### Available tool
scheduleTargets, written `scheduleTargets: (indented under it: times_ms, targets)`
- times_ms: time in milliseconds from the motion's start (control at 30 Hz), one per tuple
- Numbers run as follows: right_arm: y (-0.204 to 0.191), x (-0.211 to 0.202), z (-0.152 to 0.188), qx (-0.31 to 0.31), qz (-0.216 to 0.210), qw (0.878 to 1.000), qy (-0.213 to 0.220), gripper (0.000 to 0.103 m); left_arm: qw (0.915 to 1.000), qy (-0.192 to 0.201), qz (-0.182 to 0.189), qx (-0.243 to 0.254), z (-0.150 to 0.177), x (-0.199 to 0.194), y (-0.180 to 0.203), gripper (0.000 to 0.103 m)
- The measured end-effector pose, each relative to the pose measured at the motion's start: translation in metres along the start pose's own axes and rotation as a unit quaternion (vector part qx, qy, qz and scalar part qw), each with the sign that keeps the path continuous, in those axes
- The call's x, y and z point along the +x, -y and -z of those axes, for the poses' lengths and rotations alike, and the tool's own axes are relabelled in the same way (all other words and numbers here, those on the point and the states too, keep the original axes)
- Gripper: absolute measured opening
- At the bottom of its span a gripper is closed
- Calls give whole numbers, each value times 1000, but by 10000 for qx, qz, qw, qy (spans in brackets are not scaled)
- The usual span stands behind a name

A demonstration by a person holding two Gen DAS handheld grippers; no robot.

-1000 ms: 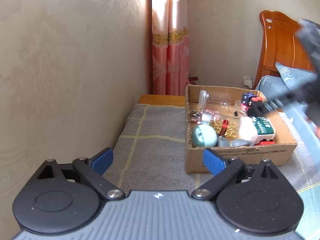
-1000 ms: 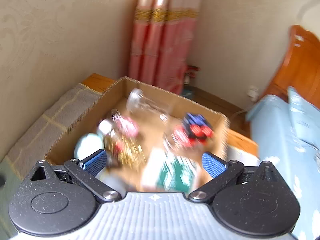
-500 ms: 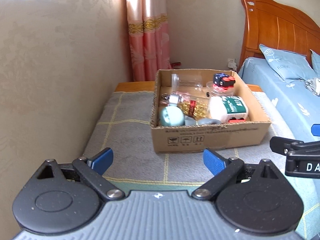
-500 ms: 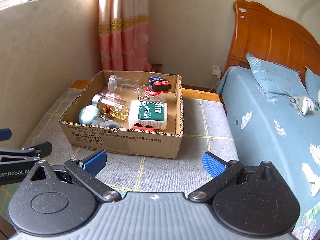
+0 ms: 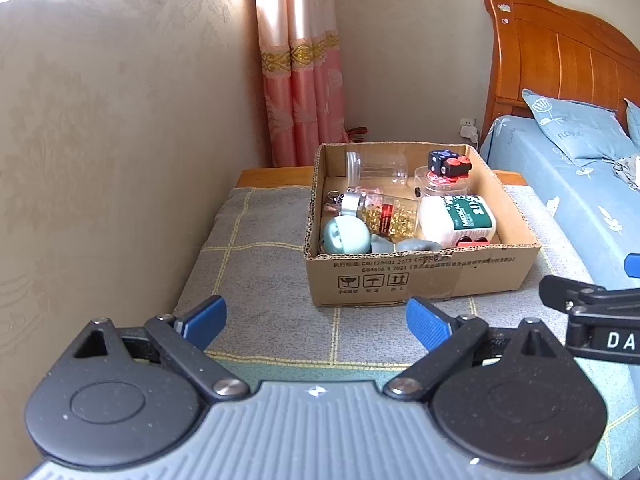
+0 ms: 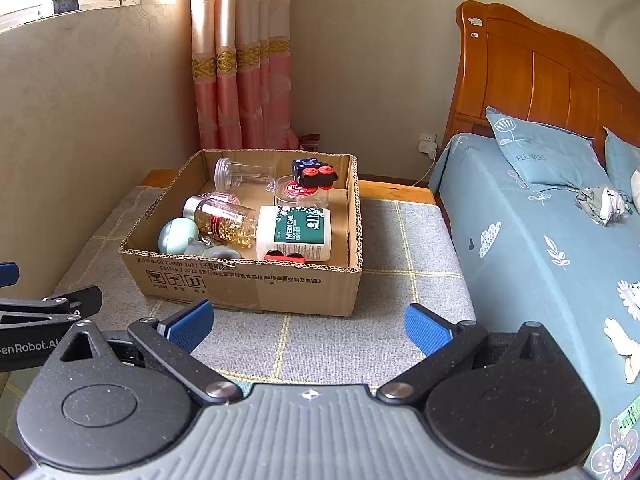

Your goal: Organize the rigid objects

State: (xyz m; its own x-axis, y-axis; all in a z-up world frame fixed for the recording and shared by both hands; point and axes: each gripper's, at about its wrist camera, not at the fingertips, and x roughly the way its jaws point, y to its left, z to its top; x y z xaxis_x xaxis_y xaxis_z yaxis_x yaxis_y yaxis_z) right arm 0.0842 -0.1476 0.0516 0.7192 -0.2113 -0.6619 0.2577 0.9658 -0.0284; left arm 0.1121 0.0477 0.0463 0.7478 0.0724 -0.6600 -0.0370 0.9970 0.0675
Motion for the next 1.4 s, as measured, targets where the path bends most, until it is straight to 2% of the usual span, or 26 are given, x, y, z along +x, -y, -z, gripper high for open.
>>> scheduleTargets:
  times_ms: [1400]
  targets:
    - [-1, -2, 3, -70, 24, 10000, 67, 103, 9999, 28, -10, 103, -2, -9, 8, 96]
